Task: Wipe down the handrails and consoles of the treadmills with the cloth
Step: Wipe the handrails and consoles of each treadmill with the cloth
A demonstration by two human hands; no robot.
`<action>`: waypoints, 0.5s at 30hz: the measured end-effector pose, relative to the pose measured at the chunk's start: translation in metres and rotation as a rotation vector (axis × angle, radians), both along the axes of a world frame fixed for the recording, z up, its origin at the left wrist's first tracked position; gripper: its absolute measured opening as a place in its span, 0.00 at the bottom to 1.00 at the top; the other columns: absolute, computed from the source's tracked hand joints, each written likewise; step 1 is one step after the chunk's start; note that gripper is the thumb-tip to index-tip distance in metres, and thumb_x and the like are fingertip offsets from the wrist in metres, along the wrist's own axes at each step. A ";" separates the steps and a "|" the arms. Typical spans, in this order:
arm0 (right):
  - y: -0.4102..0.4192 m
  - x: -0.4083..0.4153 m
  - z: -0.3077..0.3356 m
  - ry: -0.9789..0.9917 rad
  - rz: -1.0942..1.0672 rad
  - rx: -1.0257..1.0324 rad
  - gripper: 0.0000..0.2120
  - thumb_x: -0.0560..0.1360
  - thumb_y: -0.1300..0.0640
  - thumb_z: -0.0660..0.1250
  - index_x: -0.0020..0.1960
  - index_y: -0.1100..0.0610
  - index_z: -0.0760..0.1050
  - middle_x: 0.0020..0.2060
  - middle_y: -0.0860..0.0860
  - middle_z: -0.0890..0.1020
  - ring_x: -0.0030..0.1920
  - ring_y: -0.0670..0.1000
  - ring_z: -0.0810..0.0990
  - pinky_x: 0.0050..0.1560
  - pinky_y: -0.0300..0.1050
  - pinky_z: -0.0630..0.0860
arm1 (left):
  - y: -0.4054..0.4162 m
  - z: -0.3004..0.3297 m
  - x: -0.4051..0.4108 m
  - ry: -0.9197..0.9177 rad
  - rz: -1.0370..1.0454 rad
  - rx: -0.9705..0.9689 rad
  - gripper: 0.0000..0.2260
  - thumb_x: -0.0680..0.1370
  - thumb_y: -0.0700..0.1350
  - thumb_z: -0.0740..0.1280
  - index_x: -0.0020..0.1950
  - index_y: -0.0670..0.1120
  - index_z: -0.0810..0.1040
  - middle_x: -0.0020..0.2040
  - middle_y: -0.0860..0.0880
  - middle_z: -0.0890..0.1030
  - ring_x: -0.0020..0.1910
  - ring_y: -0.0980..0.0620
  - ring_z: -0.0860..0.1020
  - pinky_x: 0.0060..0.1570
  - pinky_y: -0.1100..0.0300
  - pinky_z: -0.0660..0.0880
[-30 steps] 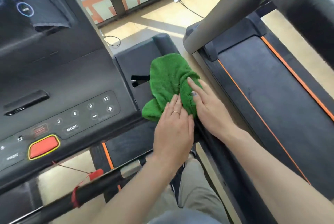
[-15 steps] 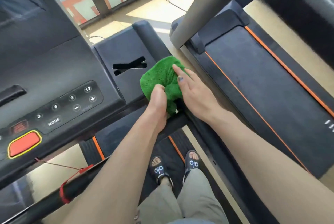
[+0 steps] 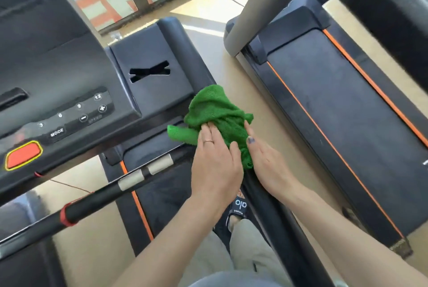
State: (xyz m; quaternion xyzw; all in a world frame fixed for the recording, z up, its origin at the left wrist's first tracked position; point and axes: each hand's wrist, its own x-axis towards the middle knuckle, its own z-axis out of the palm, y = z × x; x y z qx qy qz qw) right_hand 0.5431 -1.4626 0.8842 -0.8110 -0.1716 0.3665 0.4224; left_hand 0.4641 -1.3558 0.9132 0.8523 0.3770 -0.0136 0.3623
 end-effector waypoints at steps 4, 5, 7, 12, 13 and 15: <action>0.051 0.040 -0.021 0.131 0.079 0.103 0.31 0.80 0.33 0.44 0.81 0.41 0.54 0.78 0.43 0.62 0.78 0.43 0.60 0.79 0.43 0.51 | 0.021 -0.003 0.036 -0.080 0.157 0.029 0.25 0.85 0.47 0.43 0.70 0.34 0.68 0.67 0.28 0.70 0.64 0.30 0.72 0.64 0.43 0.71; 0.060 0.047 -0.029 0.139 0.076 0.136 0.36 0.77 0.31 0.44 0.81 0.44 0.53 0.79 0.44 0.60 0.78 0.43 0.58 0.81 0.48 0.50 | 0.027 -0.005 0.044 -0.070 0.173 0.030 0.26 0.83 0.46 0.40 0.69 0.34 0.68 0.66 0.28 0.69 0.63 0.29 0.72 0.62 0.42 0.71; 0.064 0.047 -0.032 0.104 0.089 0.148 0.35 0.79 0.34 0.43 0.82 0.48 0.52 0.80 0.46 0.58 0.79 0.42 0.56 0.81 0.50 0.50 | 0.029 -0.014 0.048 0.005 0.115 0.119 0.37 0.76 0.46 0.30 0.71 0.31 0.66 0.68 0.22 0.65 0.67 0.26 0.67 0.67 0.38 0.66; 0.015 0.010 -0.012 -0.101 0.110 0.079 0.25 0.84 0.46 0.46 0.81 0.44 0.53 0.79 0.46 0.61 0.78 0.42 0.60 0.78 0.42 0.54 | -0.024 -0.032 0.007 -0.094 0.065 0.136 0.31 0.83 0.46 0.33 0.76 0.27 0.57 0.74 0.23 0.58 0.75 0.26 0.59 0.75 0.37 0.59; -0.001 0.000 -0.012 -0.113 0.103 0.078 0.24 0.85 0.48 0.47 0.81 0.43 0.53 0.79 0.44 0.61 0.77 0.40 0.59 0.77 0.37 0.54 | -0.037 -0.033 -0.003 -0.122 0.096 0.083 0.30 0.83 0.48 0.37 0.78 0.30 0.55 0.78 0.28 0.55 0.78 0.30 0.56 0.77 0.39 0.57; -0.030 -0.022 -0.007 -0.127 0.072 0.082 0.22 0.87 0.51 0.50 0.80 0.44 0.55 0.78 0.42 0.62 0.74 0.34 0.59 0.70 0.24 0.52 | -0.063 -0.041 -0.026 -0.143 0.103 0.007 0.31 0.83 0.51 0.36 0.80 0.33 0.52 0.80 0.31 0.50 0.81 0.35 0.49 0.80 0.45 0.50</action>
